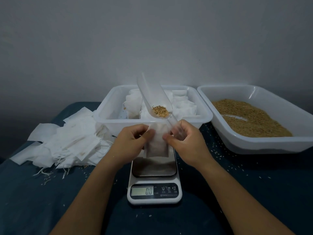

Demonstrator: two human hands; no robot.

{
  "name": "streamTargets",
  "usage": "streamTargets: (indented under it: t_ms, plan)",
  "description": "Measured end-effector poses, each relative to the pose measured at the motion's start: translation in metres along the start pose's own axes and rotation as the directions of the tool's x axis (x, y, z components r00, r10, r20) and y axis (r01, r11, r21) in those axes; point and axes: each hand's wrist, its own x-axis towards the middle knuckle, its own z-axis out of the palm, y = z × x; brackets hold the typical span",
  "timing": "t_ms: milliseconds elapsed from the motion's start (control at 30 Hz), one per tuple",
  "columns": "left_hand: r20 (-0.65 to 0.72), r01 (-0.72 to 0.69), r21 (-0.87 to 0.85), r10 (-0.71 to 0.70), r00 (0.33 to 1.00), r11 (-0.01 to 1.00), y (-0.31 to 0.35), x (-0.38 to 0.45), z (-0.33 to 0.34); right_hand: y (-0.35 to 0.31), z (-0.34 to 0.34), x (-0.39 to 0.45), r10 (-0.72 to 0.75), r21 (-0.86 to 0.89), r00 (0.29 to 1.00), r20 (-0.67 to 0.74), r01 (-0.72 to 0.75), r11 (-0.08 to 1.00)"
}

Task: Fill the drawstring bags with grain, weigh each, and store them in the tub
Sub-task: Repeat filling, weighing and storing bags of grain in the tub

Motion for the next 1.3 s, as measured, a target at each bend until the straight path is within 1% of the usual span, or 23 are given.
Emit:
streamTargets:
  t_ms: [100, 200, 267, 333, 400, 533, 667, 767, 867, 933, 1000, 1300]
  plan:
    - [0.023, 0.022, 0.063, -0.024, 0.999, 0.998, -0.008, -0.002, -0.007, 0.002, 0.003, -0.003, 0.050, -0.020, 0.998, 0.033, -0.049, 0.999]
    - [0.056, 0.014, 0.230, -0.028, 0.998, 0.973, -0.014, -0.003, -0.010, 0.006, 0.005, -0.004, 0.096, -0.145, 0.994, 0.049, -0.088, 0.986]
    - [0.054, -0.006, 0.326, -0.012, 0.998, 0.945, -0.013, -0.003, -0.009, 0.009, 0.004, -0.003, 0.103, -0.219, 0.993, 0.051, -0.089, 0.972]
    - [0.039, 0.000, 0.362, -0.015, 0.999, 0.932, -0.013, -0.003, -0.007, 0.011, 0.003, -0.003, 0.092, -0.273, 0.995, 0.040, -0.078, 0.959]
    - [0.029, 0.012, 0.367, -0.025, 0.999, 0.930, -0.015, -0.003, -0.006, 0.012, 0.001, -0.002, 0.081, -0.277, 0.997, 0.019, -0.073, 0.958]
    - [-0.021, 0.064, 0.345, -0.061, 0.998, 0.937, -0.019, -0.001, -0.009, 0.011, -0.005, 0.001, 0.068, -0.262, 0.997, -0.032, -0.074, 0.962]
    - [-0.148, 0.140, 0.263, -0.103, 0.983, 0.955, -0.026, 0.003, -0.015, 0.008, -0.009, 0.002, 0.066, -0.239, 0.993, -0.093, -0.086, 0.967]
    - [-0.274, 0.226, 0.190, -0.169, 0.947, 0.955, -0.031, 0.007, -0.017, 0.007, -0.011, 0.002, 0.073, -0.211, 0.986, -0.151, -0.105, 0.972]
    - [-0.355, 0.290, 0.070, -0.248, 0.901, 0.954, -0.035, 0.011, -0.018, 0.008, -0.011, 0.003, 0.060, -0.217, 0.973, -0.223, -0.109, 0.970]
    - [-0.378, 0.314, 0.004, -0.289, 0.880, 0.950, -0.037, 0.013, -0.019, 0.009, -0.011, 0.003, 0.053, -0.208, 0.969, -0.242, -0.105, 0.972]
    - [-0.380, 0.323, -0.019, -0.305, 0.873, 0.946, -0.039, 0.013, -0.019, 0.010, -0.010, 0.003, 0.055, -0.203, 0.968, -0.243, -0.107, 0.973]
    - [-0.364, 0.318, 0.005, -0.294, 0.883, 0.948, -0.040, 0.014, -0.015, 0.012, -0.008, 0.002, 0.056, -0.214, 0.974, -0.221, -0.104, 0.971]
